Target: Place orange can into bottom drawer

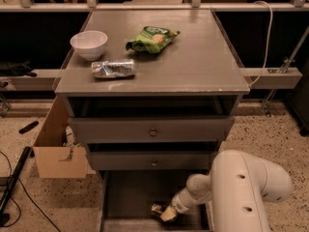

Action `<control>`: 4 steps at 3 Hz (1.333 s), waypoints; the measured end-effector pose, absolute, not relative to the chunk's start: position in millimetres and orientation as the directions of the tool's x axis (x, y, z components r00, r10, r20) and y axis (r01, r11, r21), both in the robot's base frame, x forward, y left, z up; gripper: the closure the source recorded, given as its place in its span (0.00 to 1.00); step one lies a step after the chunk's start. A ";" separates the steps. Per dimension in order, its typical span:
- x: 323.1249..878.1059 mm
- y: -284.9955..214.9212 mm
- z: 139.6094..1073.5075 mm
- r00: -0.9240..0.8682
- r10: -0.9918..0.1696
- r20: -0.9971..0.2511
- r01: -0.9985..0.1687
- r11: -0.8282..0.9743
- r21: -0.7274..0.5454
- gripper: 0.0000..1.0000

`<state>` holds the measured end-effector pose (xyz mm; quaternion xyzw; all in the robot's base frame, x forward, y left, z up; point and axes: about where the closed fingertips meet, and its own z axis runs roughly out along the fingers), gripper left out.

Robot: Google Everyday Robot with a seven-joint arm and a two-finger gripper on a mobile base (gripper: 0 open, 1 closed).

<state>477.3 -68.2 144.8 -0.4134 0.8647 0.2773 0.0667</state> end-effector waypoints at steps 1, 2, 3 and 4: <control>477.2 -68.1 144.7 -0.649 -0.678 -0.345 -0.752 0.504 0.425 0.82; 477.2 -68.1 144.7 -0.649 -0.678 -0.345 -0.752 0.504 0.425 0.59; 477.2 -68.1 144.7 -0.649 -0.678 -0.345 -0.752 0.504 0.425 0.35; 477.2 -68.1 144.7 -0.649 -0.678 -0.345 -0.752 0.504 0.425 0.12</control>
Offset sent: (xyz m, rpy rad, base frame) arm 0.0000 0.0000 0.0000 0.0000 0.0001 0.0000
